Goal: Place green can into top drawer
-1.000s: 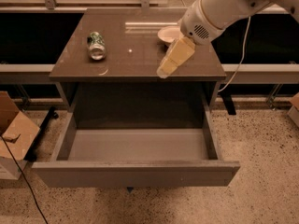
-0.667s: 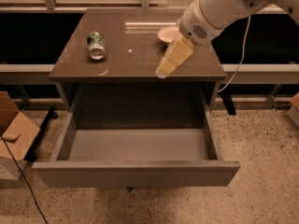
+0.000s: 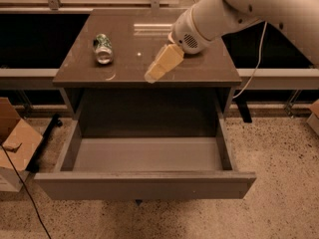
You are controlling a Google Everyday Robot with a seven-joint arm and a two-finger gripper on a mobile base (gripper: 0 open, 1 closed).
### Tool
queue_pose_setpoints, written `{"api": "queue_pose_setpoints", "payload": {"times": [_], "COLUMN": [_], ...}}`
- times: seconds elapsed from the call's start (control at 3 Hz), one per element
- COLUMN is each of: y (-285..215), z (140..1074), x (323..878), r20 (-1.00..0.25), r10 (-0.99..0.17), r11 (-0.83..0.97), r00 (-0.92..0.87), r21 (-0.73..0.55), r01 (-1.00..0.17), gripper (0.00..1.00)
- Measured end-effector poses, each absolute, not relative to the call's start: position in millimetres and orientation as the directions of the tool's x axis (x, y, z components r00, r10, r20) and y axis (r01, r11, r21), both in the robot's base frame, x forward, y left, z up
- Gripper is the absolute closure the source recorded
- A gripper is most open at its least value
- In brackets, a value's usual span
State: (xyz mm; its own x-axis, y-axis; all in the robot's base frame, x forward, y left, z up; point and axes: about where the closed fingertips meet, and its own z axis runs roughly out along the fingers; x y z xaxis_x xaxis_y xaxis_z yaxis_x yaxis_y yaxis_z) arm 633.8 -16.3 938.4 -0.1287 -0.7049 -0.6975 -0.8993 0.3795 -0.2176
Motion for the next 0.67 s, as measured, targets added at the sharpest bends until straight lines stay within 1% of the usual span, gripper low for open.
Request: {"api": "queue_pose_setpoints", "payload": {"times": [0.67], "y": [36.3], "z": [923.3], "x": [655.1], "r20": [-0.765], "r10": [-0.637], "r11": [0.390], "r00": [-0.092], "r21": [-0.217], "r01": [-0.895], "gripper": [0.00]}}
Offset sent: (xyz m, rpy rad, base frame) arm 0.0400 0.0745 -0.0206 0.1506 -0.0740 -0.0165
